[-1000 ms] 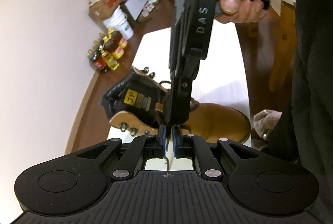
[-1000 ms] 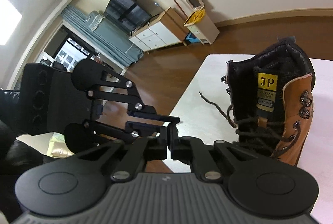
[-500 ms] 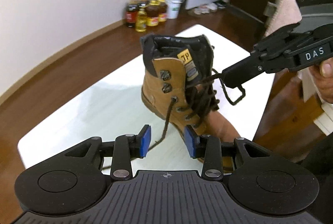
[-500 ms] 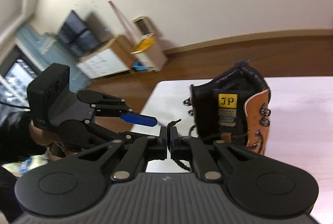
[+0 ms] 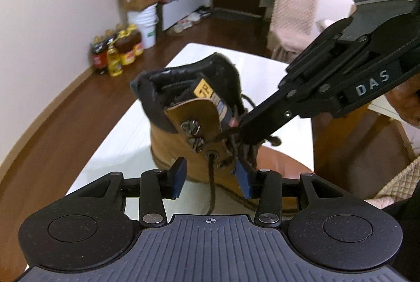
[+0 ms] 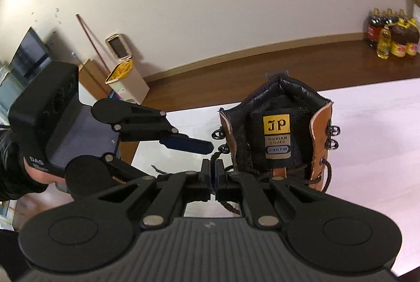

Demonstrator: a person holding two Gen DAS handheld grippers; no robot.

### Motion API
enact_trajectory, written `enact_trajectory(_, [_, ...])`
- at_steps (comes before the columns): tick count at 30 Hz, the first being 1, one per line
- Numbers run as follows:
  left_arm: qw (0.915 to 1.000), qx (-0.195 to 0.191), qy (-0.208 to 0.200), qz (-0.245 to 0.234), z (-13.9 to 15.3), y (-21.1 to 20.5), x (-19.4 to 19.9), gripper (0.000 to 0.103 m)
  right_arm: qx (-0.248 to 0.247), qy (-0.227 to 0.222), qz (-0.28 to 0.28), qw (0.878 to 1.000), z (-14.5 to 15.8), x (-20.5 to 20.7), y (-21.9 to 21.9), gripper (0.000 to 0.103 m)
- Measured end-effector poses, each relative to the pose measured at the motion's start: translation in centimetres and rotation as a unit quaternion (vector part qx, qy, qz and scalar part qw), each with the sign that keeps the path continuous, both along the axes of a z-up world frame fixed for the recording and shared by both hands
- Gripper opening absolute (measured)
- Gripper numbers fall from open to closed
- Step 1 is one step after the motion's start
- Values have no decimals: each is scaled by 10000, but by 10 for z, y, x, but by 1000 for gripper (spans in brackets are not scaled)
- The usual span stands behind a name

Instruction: Lace up shoes with both hands

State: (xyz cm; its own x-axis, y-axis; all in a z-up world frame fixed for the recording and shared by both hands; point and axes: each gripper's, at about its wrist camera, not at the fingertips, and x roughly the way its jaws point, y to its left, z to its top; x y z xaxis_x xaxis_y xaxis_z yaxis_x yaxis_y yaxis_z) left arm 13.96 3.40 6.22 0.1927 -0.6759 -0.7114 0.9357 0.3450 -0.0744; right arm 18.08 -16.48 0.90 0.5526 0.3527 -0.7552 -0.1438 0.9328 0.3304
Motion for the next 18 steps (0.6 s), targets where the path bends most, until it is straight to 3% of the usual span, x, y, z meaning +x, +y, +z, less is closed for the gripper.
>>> enact_trajectory(8, [9986,-145,-183,-476,-6,-5,-4,46,-71,53,-82,9999,0,1,7,4])
enact_trajectory(12, [9991,-63,-156,-386,-13,-8,1,48,-153,110,-149,9997,1,-1,6,4])
enact_trajectory(18, [9991,-237,58,-344,-17,-9,10,49,-196,162,-207,9995,2,-8,2,4])
